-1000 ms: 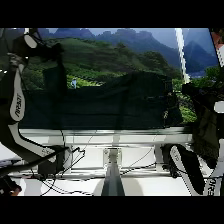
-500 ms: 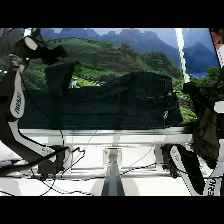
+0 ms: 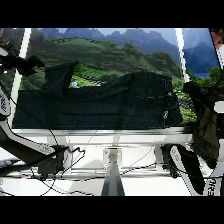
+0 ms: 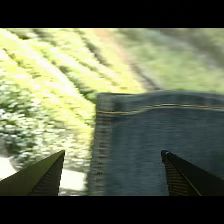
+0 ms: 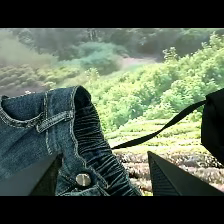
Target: Fold the clothes and pants, and hang the long-sleeved shirts on hangers.
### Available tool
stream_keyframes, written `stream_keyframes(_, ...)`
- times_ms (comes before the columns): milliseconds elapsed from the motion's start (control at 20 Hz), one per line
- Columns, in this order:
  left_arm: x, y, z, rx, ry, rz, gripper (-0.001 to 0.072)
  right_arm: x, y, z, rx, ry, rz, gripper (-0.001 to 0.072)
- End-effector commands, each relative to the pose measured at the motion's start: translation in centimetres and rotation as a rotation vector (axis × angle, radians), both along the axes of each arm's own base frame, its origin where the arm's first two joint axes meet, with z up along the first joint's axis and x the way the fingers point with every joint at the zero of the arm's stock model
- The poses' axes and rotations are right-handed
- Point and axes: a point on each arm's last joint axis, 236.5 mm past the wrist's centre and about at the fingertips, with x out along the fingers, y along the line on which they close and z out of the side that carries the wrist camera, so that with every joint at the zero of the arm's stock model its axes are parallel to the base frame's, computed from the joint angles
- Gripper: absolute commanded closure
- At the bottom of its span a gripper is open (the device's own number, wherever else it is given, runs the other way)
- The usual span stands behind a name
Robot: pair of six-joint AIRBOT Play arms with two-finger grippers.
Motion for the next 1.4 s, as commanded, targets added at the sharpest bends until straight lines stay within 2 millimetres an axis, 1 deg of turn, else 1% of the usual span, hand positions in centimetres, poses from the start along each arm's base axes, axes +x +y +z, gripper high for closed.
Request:
stream_keyframes(0,-0.5,-0.4,-2.7,-0.007,0.023,-0.113,0.0023,0.3,-0.3,0.3,-0.009,-0.016,-0.009,0.0117)
stream_keyframes(100,-0.1,-1.3,-3.8,-0.011,0.009,-0.179,0.0029,0.4,-0.5,0.6,-0.014,-0.03,-0.017,0.0117)
stream_keyframes(150,0.2,-1.5,-4.0,-0.013,-0.001,-0.184,0.0147,0.5,-0.6,0.6,-0.016,-0.034,-0.019,0.0117)
stream_keyframes(200,0.4,-1.7,-4.1,-0.027,-0.011,-0.179,0.0311,0.5,-0.6,0.6,-0.015,-0.034,-0.019,0.0117)
stream_keyframes(250,0.6,-1.7,-4.1,-0.03,-0.016,-0.176,0.0387,0.5,-0.5,0.6,-0.013,-0.035,-0.02,0.0117)
stream_keyframes(400,0.6,-1.7,-4.9,-0.03,-0.01,-0.181,0.0386,0.6,-0.5,0.7,0.001,-0.039,-0.029,0.0117)
stream_keyframes(550,0.7,-2.4,-6.1,-0.043,0.003,-0.185,0.0387,0.6,-0.5,0.7,0.028,-0.041,-0.051,0.0117)
stream_keyframes(600,1.0,-2.7,-6.2,-0.049,-0.005,-0.181,0.0431,0.6,-0.5,0.7,0.031,-0.042,-0.054,0.0117)
stream_keyframes(650,1.4,-3.0,-6.1,-0.053,-0.019,-0.177,0.0608,0.6,-0.5,0.7,0.028,-0.042,-0.054,0.0118)
stream_keyframes(700,2.1,-3.2,-5.6,-0.061,-0.05,-0.166,0.0685,0.6,-0.7,0.8,0.017,-0.043,-0.055,0.012)
stream_keyframes(750,2.9,-3.7,-4.6,-0.08,-0.088,-0.165,0.0685,0.6,-1.0,0.8,0.001,-0.045,-0.056,0.0167)
stream_keyframes(800,3.9,-3.9,-3.1,-0.09,-0.13,-0.164,0.0686,0.6,-1.3,0.8,-0.015,-0.045,-0.058,0.0233)
stream_keyframes(850,4.6,-3.4,-1.6,-0.066,-0.16,-0.17,0.0686,0.7,-1.4,0.6,-0.011,-0.04,-0.062,0.025)
stream_keyframes(900,5.3,-2.9,0.4,-0.034,-0.196,-0.168,0.0687,1.0,-1.4,0.2,0.001,-0.025,-0.058,0.0249)
stream_keyframes(950,5.8,-2.3,2.6,-0.012,-0.231,-0.143,0.0687,1.4,-1.4,-0.3,0.015,-0.002,-0.054,0.0249)
stream_keyframes(1050,6.8,-1.0,8.6,0.039,-0.335,-0.063,0.0687,2.8,-1.8,-1.0,0.034,0.04,-0.046,0.0249)
stream_keyframes(1100,6.8,0.0,11.6,0.091,-0.382,-0.031,0.0688,3.5,-2.0,-1.4,0.045,0.066,-0.037,0.025)
stream_keyframes(1150,6.3,1.3,14.4,0.163,-0.418,0.002,0.0688,4.4,-2.2,-1.9,0.054,0.105,-0.017,0.025)
stream_keyframes(1200,5.3,2.9,17.3,0.249,-0.435,0.041,0.0688,5.1,-2.3,-2.4,0.057,0.143,0.01,0.025)
stream_keyframes(1250,3.8,4.7,19.3,0.337,-0.424,0.085,0.0688,5.7,-2.4,-2.9,0.056,0.186,0.044,0.0255)
stream_keyframes(1300,1.8,6.7,20.8,0.43,-0.387,0.131,0.0687,6.2,-2.5,-3.7,0.057,0.236,0.076,0.0255)
stream_keyframes(1350,-0.1,8.3,21.6,0.498,-0.34,0.165,0.0687,6.4,-2.7,-4.5,0.053,0.287,0.108,0.0255)
